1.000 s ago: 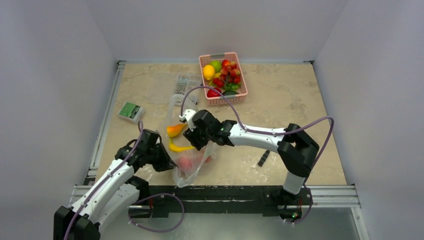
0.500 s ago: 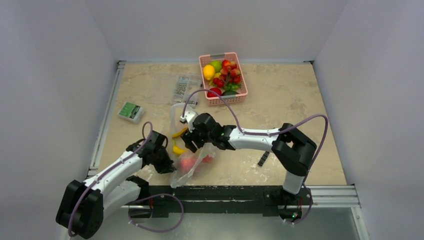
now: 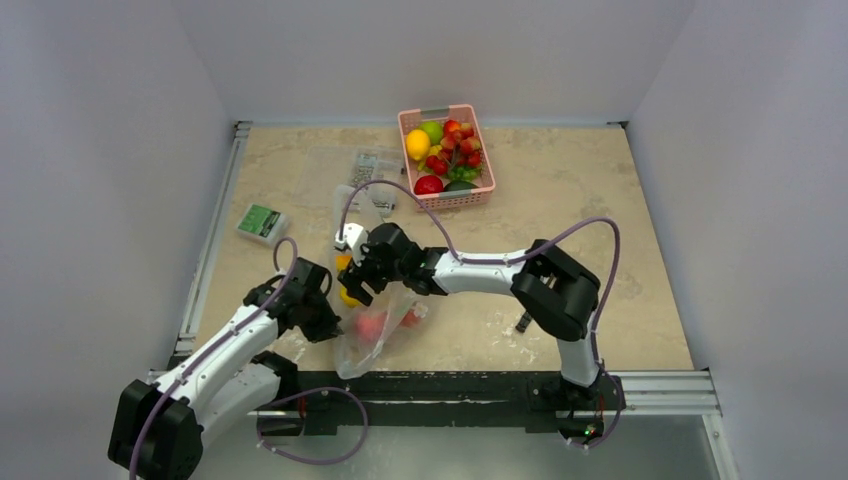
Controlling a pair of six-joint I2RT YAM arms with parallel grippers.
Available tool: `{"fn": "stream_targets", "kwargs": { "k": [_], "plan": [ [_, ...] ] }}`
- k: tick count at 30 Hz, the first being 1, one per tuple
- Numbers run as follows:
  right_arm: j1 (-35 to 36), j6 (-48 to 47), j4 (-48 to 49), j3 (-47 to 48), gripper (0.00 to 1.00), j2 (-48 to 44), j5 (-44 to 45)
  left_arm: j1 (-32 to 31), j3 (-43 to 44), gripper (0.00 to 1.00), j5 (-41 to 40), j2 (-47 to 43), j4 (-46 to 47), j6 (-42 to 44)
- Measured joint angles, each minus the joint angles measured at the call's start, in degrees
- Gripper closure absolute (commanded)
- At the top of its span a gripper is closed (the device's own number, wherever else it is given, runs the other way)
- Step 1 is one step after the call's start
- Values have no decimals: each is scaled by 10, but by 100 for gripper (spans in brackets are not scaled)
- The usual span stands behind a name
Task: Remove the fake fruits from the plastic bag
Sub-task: Take out the fake fruit from the plastic bag.
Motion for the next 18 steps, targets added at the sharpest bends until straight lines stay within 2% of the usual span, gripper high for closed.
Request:
{"fn": "stream_targets", "kwargs": {
  "k": [5, 10, 18],
  "plan": [
    [8, -20, -4, 20, 25, 44, 2, 0, 3, 100, -4, 15, -6, 1],
    [22, -38, 3, 23, 25, 49, 8, 0, 3, 100, -8, 17, -8, 1],
    [34, -61, 0, 69, 25, 107, 59, 0, 5, 100, -8, 24, -12, 2]
  ]
}}
